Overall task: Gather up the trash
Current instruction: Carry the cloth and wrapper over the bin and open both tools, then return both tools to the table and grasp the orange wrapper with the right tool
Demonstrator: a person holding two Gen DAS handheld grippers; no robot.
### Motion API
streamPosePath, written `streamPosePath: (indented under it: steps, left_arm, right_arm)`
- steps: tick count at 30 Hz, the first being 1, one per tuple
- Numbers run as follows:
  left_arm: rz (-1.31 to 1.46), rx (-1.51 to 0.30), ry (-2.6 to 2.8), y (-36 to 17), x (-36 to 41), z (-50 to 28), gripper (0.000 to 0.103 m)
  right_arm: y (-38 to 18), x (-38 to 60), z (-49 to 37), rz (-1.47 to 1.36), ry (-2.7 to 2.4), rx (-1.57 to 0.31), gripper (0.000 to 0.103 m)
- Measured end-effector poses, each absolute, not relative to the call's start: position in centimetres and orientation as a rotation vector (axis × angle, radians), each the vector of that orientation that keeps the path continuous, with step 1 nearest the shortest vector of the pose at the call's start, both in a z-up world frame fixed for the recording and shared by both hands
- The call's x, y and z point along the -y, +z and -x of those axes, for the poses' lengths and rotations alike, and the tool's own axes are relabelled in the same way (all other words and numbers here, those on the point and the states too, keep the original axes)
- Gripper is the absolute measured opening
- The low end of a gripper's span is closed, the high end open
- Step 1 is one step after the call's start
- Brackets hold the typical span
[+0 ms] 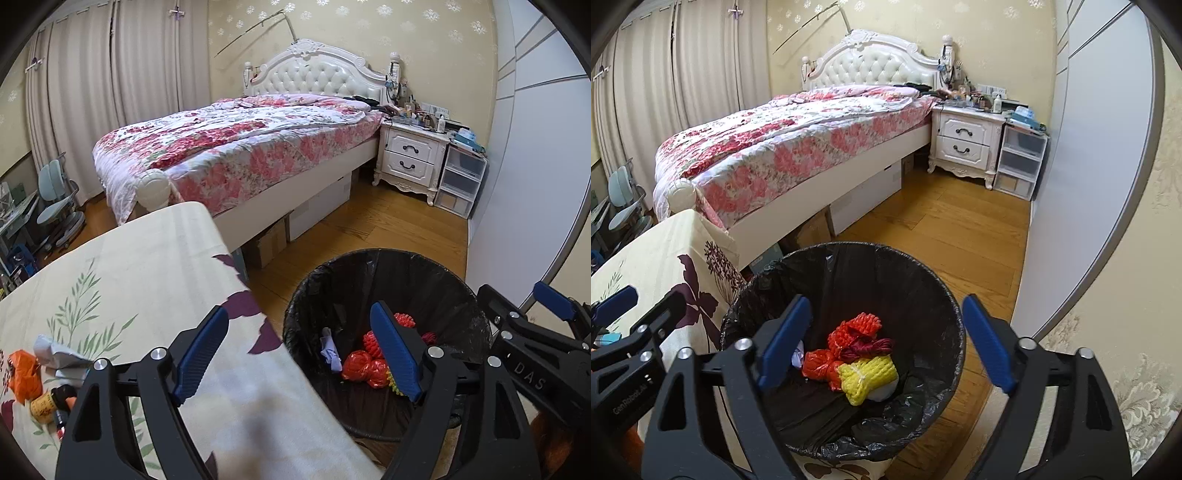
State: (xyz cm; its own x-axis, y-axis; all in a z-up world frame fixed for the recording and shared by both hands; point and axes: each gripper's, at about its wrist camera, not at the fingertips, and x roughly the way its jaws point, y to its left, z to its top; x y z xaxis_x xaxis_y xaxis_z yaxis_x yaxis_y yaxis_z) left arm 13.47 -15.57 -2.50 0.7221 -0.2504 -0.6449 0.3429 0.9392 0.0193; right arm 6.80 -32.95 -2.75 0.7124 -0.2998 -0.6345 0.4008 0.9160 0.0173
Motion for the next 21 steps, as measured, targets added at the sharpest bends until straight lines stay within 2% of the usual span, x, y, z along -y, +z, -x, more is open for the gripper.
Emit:
streamPosePath:
  steps: [5,12,21]
  left_arm:
    - [-0.139,-0.686,-0.296,-2.0,13.8,-12.4,0.080]
    - [-0.119,-0.684,-0.235,-1.2,10.0,-11.2,0.081]
    - [-0.084,-0.695,-0.143,-1.2,3.8,-9.5,0.081]
  right_arm:
    - [-2.1,32.0,-6.0,-0.115,-0.417,-0.647,0.093]
    - [-1.8,30.2,-5.2,-0.158,-0.359,-0.646,0.093]
    - [-1.8,24.1,-5.7,-0.066,-0.228,-0.682,0.093]
